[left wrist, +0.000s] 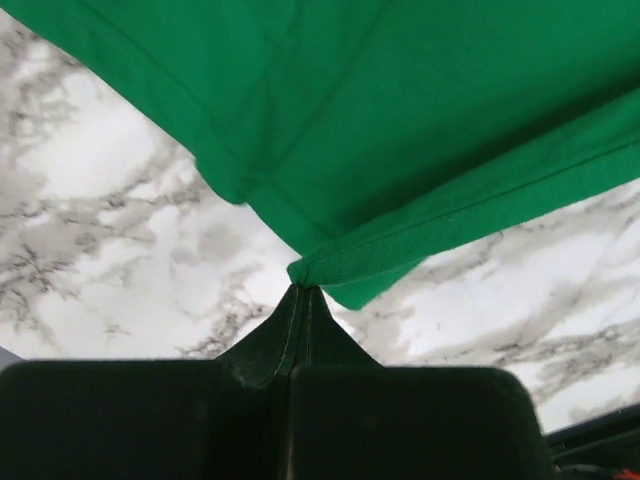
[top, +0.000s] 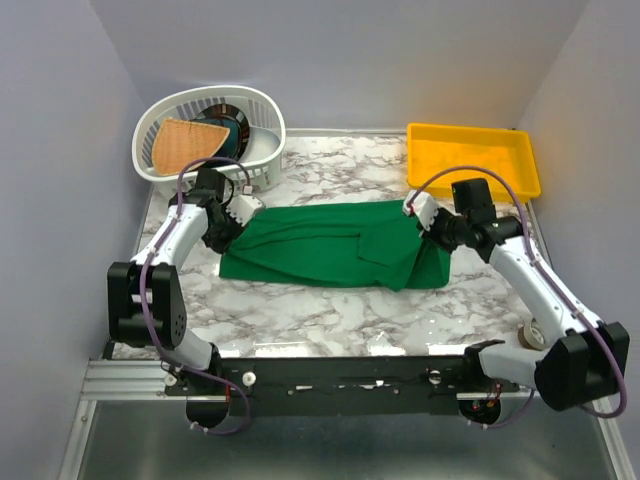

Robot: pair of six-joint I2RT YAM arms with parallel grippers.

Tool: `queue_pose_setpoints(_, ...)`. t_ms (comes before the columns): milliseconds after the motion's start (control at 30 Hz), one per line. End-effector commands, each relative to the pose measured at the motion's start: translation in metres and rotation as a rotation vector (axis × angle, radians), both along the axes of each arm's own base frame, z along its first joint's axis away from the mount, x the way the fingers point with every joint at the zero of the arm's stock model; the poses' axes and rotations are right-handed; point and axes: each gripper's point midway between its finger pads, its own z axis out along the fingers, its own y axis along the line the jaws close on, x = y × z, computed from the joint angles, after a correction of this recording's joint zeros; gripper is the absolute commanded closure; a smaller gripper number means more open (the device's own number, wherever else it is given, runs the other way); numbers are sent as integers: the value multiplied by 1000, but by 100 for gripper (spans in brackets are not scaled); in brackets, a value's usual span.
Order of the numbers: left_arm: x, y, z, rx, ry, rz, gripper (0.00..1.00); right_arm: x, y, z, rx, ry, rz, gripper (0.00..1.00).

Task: Roll the t-shirts
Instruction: Fold the T-shirt at the center of the board.

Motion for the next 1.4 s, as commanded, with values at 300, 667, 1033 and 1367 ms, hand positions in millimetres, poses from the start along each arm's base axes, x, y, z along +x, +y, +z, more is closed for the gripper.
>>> queue_pose_setpoints(300, 75, 14, 5, 43, -99, 140, 100, 121, -18, 17, 6, -68, -118, 100)
queue_pose_setpoints(667, 89, 20, -6, 71, -90, 188, 100, 148, -18, -13, -6, 2, -176, 99)
queue_pose_setpoints(1033, 81, 30, -12, 119, -95, 227, 95, 170, -16, -11, 20, -29, -215, 85)
queue_pose_setpoints(1367, 71, 30, 24, 89, -196, 265, 55, 136, 0, 18, 89, 47, -131, 46)
